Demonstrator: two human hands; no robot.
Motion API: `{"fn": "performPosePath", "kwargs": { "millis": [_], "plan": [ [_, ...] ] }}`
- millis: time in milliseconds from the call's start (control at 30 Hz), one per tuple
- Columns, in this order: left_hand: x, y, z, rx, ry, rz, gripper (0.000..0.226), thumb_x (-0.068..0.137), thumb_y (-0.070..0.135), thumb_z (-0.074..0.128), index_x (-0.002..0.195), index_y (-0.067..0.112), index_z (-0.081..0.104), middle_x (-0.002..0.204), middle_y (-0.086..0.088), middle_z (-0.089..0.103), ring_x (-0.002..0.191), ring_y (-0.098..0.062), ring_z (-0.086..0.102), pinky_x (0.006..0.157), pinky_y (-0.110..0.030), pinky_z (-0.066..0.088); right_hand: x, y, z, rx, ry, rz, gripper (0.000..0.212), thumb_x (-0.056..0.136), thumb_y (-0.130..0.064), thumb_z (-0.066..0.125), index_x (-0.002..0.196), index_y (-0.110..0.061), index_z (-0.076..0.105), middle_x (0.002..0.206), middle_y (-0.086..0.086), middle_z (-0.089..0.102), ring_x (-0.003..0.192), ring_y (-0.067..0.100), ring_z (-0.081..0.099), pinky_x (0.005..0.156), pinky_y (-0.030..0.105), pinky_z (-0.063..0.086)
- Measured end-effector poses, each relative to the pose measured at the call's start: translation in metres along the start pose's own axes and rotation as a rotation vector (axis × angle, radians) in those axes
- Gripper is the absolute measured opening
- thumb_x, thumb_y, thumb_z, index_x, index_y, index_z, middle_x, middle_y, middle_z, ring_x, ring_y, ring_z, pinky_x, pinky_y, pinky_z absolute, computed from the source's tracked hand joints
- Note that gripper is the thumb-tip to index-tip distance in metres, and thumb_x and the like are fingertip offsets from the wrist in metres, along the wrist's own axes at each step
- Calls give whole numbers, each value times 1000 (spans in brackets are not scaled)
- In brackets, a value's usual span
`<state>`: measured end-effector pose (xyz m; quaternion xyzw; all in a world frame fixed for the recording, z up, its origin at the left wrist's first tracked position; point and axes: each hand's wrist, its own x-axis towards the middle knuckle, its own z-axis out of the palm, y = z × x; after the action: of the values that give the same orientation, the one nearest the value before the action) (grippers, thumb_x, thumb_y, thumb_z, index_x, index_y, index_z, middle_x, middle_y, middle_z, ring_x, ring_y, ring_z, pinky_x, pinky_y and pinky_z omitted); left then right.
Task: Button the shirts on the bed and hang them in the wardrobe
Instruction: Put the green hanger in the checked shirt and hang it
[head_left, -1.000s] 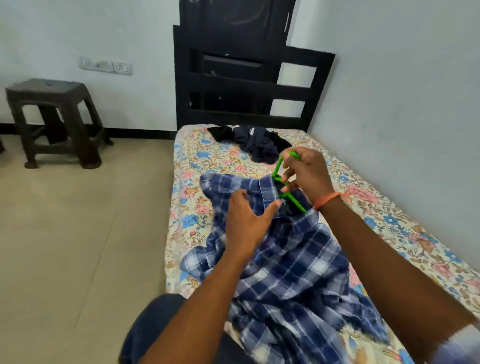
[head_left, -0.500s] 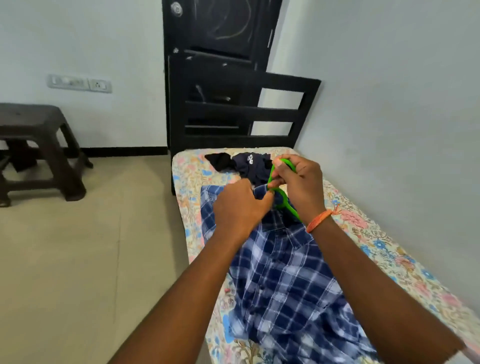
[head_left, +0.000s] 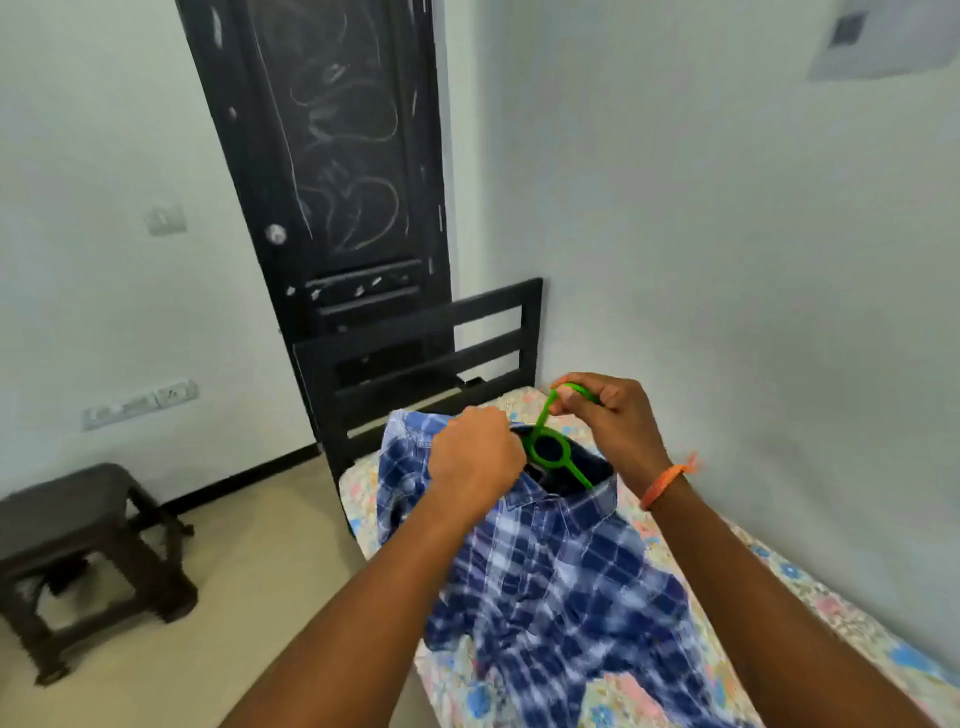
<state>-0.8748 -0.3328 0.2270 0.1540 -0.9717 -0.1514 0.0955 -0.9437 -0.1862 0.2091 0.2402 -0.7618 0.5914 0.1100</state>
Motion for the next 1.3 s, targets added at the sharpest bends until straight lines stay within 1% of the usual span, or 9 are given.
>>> {"fn": "performPosePath", "kwargs": {
  "millis": [200, 400, 500, 633, 733, 867, 933, 1033, 1300],
  "plan": [
    [-10, -22, -53, 77, 136, 198, 24, 90, 16, 41, 88, 14, 65, 101, -10, 67, 95, -32, 62, 64, -33, 35, -21, -43, -11, -95, 99, -1, 19, 93, -4, 63, 78, -10, 74, 74, 4, 74, 74, 15, 68, 77, 32, 53],
    [-42, -81, -64, -50, 136, 269, 31, 90, 30, 47, 65, 13, 44, 74, -6, 55, 69, -27, 58, 57, -32, 36, -49, -127, -10, 33, 240, 95, 11, 93, -11, 64, 98, -7, 74, 81, 9, 73, 78, 14, 71, 73, 33, 56],
    [-55, -84, -68, -158, 167, 344, 36, 94, 33, 45, 64, 13, 46, 66, -2, 50, 63, -24, 50, 57, -32, 35, -69, -162, 11, -93, 228, -9, 11, 92, -2, 64, 99, 3, 71, 76, 15, 71, 69, 14, 70, 71, 22, 56],
    [-73, -74, -73, -243, 169, 477, 45, 96, 38, 47, 56, 16, 44, 55, 2, 45, 54, -20, 48, 50, -30, 31, -99, -190, 11, -262, 353, -54, 7, 91, -6, 67, 90, -10, 74, 73, 12, 73, 69, 19, 71, 74, 29, 58],
    [-92, -59, -70, -413, 190, 618, 44, 95, 49, 52, 61, 21, 47, 56, 5, 49, 58, -21, 55, 50, -30, 32, -130, -215, -9, -266, 466, -17, 11, 92, -5, 65, 95, 2, 72, 77, 22, 71, 66, 14, 68, 63, 14, 50],
    [-116, -23, -79, -751, 311, 878, 27, 95, 44, 49, 86, 20, 58, 81, 1, 59, 74, -23, 54, 64, -34, 39, -184, -245, -38, -322, 547, 8, 17, 93, -3, 64, 101, 10, 70, 78, 24, 70, 68, 16, 67, 65, 15, 51],
    [-127, 5, -83, -677, 238, 1023, 35, 92, 47, 43, 106, 22, 64, 106, -3, 63, 98, -27, 55, 81, -38, 39, -215, -262, -54, -365, 612, 30, 17, 93, -5, 64, 102, 8, 70, 77, 19, 70, 68, 14, 68, 65, 16, 53],
    [-159, 48, -88, -629, -172, 1245, 52, 85, 55, 47, 121, 22, 64, 113, -2, 69, 104, -23, 63, 93, -38, 46, -262, -284, -80, -368, 730, 70, 12, 92, -8, 65, 99, -1, 72, 77, 13, 71, 72, 17, 70, 76, 34, 61],
    [-313, 133, -80, -859, -291, 1680, 22, 88, 17, 61, 104, 13, 74, 88, -4, 67, 78, -22, 61, 68, -33, 48, -419, -359, -134, -435, 1080, 119, 9, 90, -4, 67, 94, -6, 74, 75, 4, 72, 69, 16, 70, 71, 30, 59]
  ]
}}
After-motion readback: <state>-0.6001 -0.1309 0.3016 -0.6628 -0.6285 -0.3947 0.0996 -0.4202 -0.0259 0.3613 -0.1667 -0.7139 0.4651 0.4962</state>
